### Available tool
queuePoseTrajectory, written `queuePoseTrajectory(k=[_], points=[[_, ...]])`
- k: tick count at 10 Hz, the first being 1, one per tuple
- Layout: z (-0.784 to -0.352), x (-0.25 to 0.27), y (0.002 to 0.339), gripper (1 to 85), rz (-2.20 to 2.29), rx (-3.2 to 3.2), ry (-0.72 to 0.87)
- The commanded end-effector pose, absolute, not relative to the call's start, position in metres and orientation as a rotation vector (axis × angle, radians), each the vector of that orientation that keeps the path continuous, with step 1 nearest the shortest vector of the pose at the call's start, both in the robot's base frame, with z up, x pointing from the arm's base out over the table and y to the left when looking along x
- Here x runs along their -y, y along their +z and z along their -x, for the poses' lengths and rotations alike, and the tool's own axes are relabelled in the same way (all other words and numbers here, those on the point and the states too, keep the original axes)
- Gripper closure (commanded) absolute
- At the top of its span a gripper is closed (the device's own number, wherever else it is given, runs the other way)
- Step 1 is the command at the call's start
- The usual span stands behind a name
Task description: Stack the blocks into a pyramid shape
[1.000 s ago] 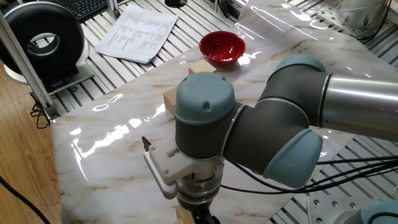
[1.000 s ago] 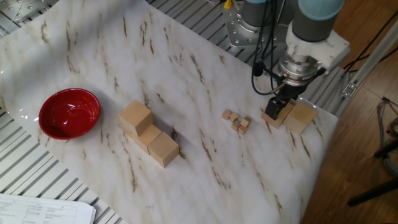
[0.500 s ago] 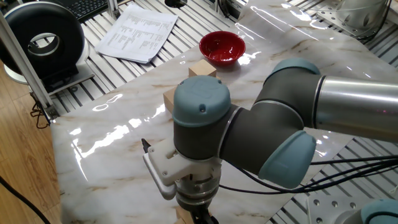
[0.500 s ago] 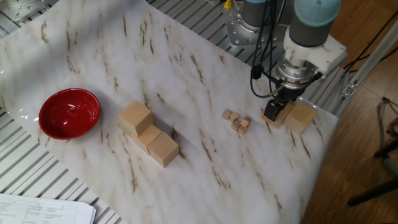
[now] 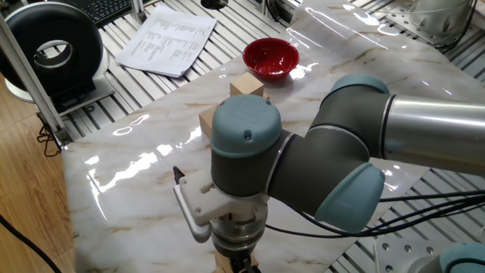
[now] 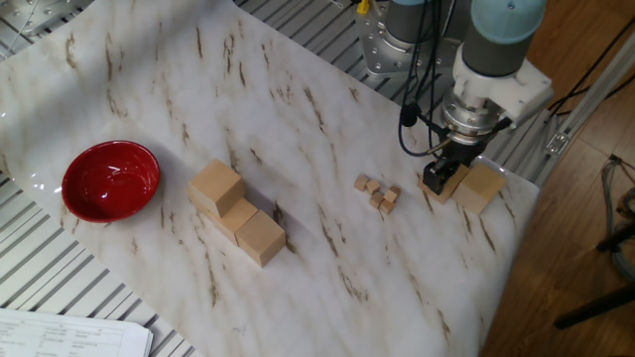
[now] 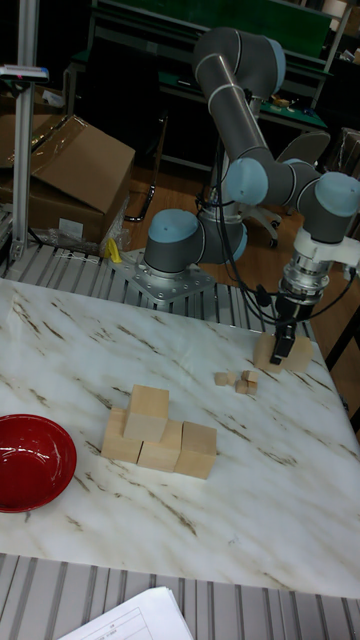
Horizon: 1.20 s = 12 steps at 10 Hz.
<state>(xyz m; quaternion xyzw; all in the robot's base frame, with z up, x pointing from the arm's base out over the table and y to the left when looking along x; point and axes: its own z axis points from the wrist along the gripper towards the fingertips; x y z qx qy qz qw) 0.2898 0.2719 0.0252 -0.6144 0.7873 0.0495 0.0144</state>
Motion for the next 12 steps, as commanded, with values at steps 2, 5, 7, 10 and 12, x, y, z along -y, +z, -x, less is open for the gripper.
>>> queuePoseTrajectory(k=[2, 5, 7, 10, 12], points=[[-0.286, -0.272, 0.038, 57.0, 1.819, -2.506, 0.165], [-0.282, -0.269, 0.051, 58.7, 1.796, -2.521, 0.147], [-0.281, -0.259, 0.063, 62.7, 1.767, -2.541, 0.089], [-0.267, -0.245, 0.086, 84.3, 1.710, -2.604, 0.042], [-0.267, -0.237, 0.091, 84.7, 1.714, -2.598, 0.051]])
